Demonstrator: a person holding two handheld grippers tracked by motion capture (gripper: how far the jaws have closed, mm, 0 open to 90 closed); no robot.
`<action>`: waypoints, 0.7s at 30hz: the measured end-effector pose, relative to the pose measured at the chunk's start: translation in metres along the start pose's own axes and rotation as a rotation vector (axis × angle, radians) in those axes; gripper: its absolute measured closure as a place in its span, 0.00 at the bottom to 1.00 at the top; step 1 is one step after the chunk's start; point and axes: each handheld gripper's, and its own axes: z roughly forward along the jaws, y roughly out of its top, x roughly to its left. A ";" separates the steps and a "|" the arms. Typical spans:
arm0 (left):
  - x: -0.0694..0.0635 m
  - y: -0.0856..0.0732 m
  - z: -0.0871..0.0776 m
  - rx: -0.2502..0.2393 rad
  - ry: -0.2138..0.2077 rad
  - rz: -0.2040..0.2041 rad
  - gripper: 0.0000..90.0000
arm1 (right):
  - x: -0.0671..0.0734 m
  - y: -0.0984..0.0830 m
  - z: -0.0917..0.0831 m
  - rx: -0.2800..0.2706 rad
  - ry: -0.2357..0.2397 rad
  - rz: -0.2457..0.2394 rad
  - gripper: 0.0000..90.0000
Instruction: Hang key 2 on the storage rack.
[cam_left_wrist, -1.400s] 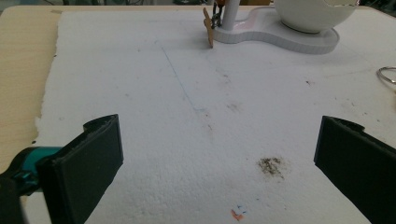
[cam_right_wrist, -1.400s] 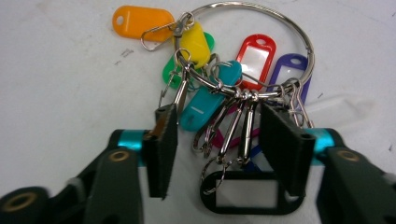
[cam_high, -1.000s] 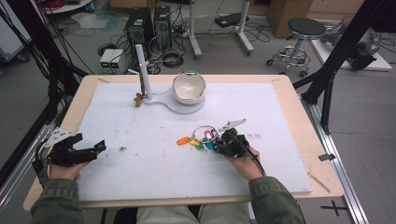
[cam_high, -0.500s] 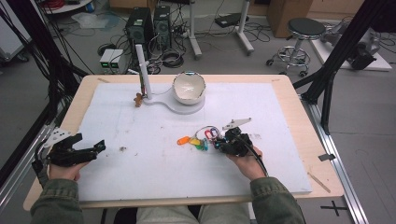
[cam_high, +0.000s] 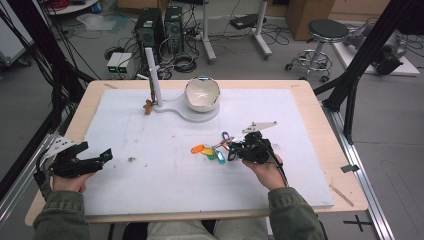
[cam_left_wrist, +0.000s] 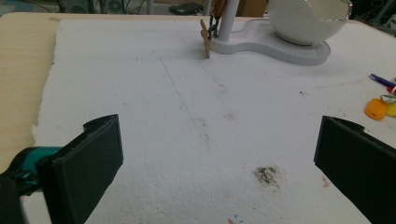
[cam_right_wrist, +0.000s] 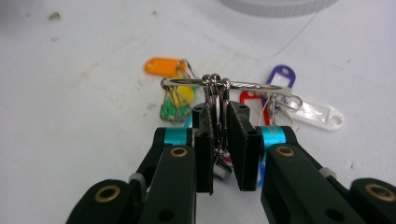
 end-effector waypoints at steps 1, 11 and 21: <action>0.000 0.000 0.000 -0.001 0.000 0.000 0.02 | 0.000 0.002 -0.001 -0.007 0.001 0.001 0.90; 0.000 0.000 -0.001 -0.004 -0.022 -0.006 0.02 | 0.003 0.025 -0.013 -0.038 -0.012 -0.013 0.90; -0.001 0.000 -0.001 0.000 -0.024 -0.002 0.02 | 0.007 0.052 -0.022 -0.056 -0.013 -0.029 0.90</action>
